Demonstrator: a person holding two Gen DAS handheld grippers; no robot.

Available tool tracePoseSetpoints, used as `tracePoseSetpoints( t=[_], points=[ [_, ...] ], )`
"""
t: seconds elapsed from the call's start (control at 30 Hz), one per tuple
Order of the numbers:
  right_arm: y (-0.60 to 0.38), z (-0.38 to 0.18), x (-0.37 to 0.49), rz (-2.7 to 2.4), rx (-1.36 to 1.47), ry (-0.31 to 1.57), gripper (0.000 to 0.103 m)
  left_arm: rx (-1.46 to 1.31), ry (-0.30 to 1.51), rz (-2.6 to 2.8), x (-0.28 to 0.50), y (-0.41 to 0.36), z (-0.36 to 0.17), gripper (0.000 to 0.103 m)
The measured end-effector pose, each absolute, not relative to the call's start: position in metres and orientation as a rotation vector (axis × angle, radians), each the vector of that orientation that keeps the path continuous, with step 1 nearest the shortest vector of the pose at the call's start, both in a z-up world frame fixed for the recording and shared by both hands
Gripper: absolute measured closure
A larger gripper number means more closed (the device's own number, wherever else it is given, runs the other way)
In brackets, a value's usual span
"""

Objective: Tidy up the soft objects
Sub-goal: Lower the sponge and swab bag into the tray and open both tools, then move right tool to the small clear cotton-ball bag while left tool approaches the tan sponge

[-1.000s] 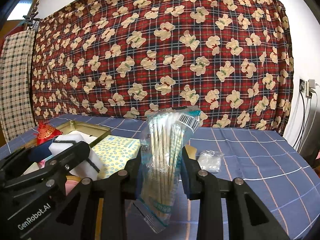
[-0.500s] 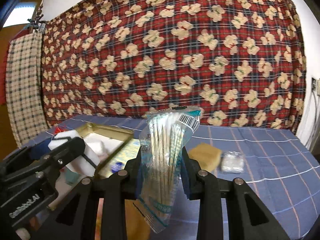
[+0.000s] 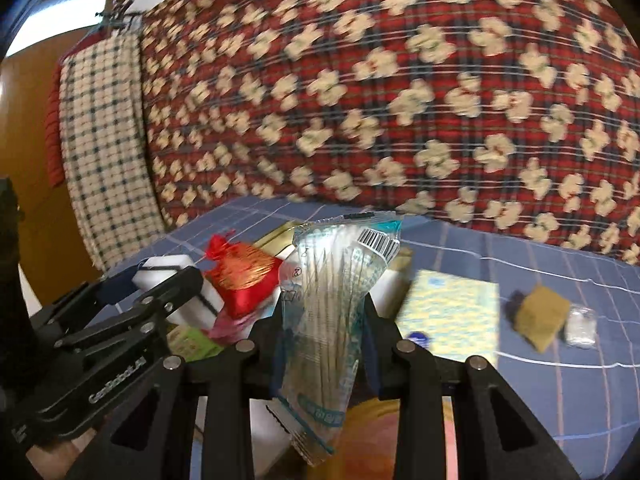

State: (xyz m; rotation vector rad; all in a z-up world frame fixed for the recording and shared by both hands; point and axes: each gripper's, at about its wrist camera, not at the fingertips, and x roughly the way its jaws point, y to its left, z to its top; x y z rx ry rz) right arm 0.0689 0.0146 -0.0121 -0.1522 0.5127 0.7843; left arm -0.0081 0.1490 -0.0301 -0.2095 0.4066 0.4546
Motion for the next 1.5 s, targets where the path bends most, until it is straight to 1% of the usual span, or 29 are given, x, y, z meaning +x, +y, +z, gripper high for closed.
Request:
tracePoseSetpoints(
  t=[0.23,0.3,0.33,0.37,0.4,0.43,0.47,0.5,0.53,0.57,0.6,0.7,0.83,0.93,1.3,1.5],
  points=[
    [0.044,-0.029,0.063,0.809,-0.202,0.573,0.069,-0.218,0.454,0.476,-0.012,0.168,-0.041,0.048],
    [0.047,-0.034,0.064,0.822,-0.207,0.595,0.068,-0.215,0.464,0.477,-0.011,0.169,-0.043,0.045],
    [0.05,-0.036,0.065,0.838,-0.205,0.61,0.064,-0.213,0.467,0.48,-0.011,0.169,-0.044,0.043],
    [0.051,-0.037,0.065,0.843,-0.204,0.615,0.062,-0.214,0.47,0.491,-0.012,0.169,-0.045,0.042],
    [0.05,-0.038,0.065,0.825,-0.206,0.612,0.055,-0.217,0.474,0.501,-0.012,0.169,-0.046,0.04],
    [0.048,-0.038,0.065,0.81,-0.205,0.605,0.046,-0.225,0.475,0.504,-0.014,0.171,-0.046,0.034],
    [0.046,-0.037,0.066,0.81,-0.195,0.603,0.042,-0.234,0.476,0.51,-0.015,0.174,-0.046,0.029],
    [0.041,-0.036,0.067,0.824,-0.172,0.608,0.039,-0.241,0.474,0.52,-0.017,0.176,-0.046,0.018],
    [0.038,-0.035,0.068,0.832,-0.16,0.61,0.037,-0.246,0.465,0.532,-0.02,0.177,-0.045,0.011],
    [0.036,-0.033,0.068,0.833,-0.154,0.605,0.036,-0.245,0.456,0.542,-0.022,0.176,-0.044,0.009],
    [0.033,-0.031,0.066,0.835,-0.15,0.594,0.033,-0.242,0.451,0.545,-0.022,0.176,-0.043,0.009],
    [0.024,-0.024,0.062,0.848,-0.138,0.566,0.033,-0.223,0.443,0.537,-0.022,0.167,-0.039,0.008],
    [0.003,-0.013,0.06,0.842,-0.11,0.531,0.031,-0.191,0.412,0.534,-0.022,0.151,-0.03,0.001],
    [-0.015,-0.004,0.061,0.848,-0.079,0.507,0.028,-0.178,0.401,0.525,-0.019,0.14,-0.025,0.001],
    [-0.088,0.002,0.085,0.737,-0.021,0.467,0.028,-0.116,0.363,0.469,-0.003,0.097,-0.002,0.001],
    [-0.156,-0.005,0.118,0.543,-0.013,0.489,0.028,-0.094,0.405,0.324,0.035,0.054,0.008,0.001]
  ],
)
